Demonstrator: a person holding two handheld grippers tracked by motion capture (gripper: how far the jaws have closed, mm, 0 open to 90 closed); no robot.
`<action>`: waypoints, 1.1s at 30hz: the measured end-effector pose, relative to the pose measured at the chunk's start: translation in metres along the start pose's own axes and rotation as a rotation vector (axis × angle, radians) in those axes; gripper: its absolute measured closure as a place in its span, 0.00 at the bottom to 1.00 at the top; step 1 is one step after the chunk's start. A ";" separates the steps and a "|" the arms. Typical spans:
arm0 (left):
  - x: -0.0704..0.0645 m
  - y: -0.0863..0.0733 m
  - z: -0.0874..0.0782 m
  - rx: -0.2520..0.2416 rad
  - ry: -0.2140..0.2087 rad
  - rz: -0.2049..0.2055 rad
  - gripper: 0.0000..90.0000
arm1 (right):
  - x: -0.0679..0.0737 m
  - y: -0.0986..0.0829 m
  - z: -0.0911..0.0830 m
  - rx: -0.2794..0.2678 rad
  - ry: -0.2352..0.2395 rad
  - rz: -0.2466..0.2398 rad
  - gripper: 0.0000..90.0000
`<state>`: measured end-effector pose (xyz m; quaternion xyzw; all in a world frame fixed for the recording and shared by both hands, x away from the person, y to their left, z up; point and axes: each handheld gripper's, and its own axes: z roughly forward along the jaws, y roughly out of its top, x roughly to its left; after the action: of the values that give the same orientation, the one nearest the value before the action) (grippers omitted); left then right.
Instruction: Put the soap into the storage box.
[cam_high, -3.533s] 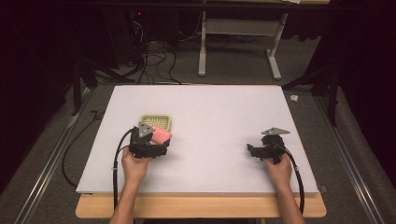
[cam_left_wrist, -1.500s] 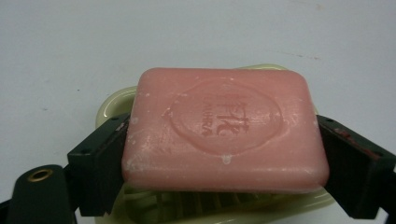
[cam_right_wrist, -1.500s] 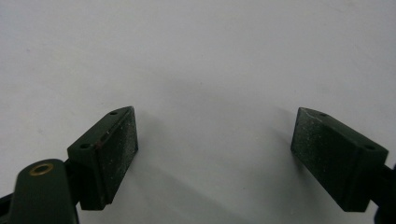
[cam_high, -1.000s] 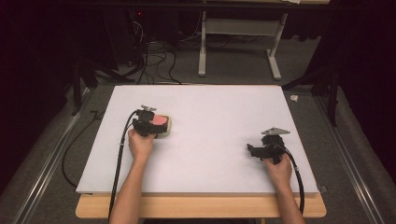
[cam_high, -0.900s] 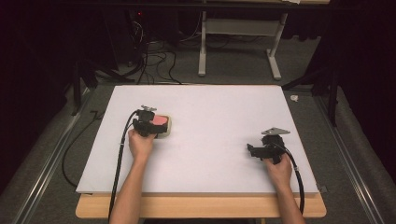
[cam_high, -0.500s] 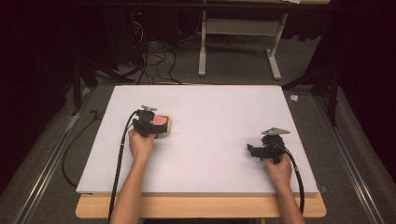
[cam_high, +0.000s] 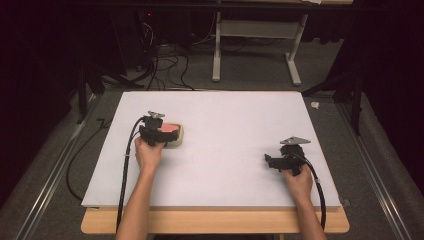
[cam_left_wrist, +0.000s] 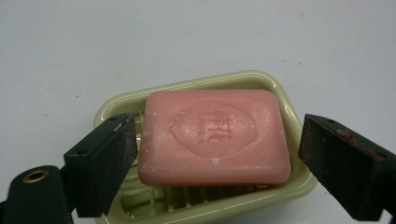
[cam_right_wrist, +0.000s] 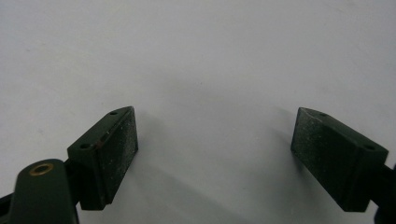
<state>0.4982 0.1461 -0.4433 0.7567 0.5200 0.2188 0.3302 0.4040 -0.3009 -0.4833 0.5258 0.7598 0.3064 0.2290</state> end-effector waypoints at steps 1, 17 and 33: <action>0.000 0.000 -0.001 -0.002 0.000 0.000 0.14 | 0.000 0.000 0.000 0.000 0.000 0.000 0.17; -0.001 -0.003 -0.028 -0.072 -0.024 0.013 0.15 | 0.000 0.000 0.000 0.000 0.000 0.000 0.17; 0.002 -0.012 -0.053 -0.124 -0.058 0.006 0.16 | 0.000 0.000 0.000 0.000 0.000 0.000 0.17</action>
<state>0.4552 0.1659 -0.4156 0.7423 0.4935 0.2296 0.3909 0.4040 -0.3008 -0.4834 0.5256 0.7599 0.3065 0.2290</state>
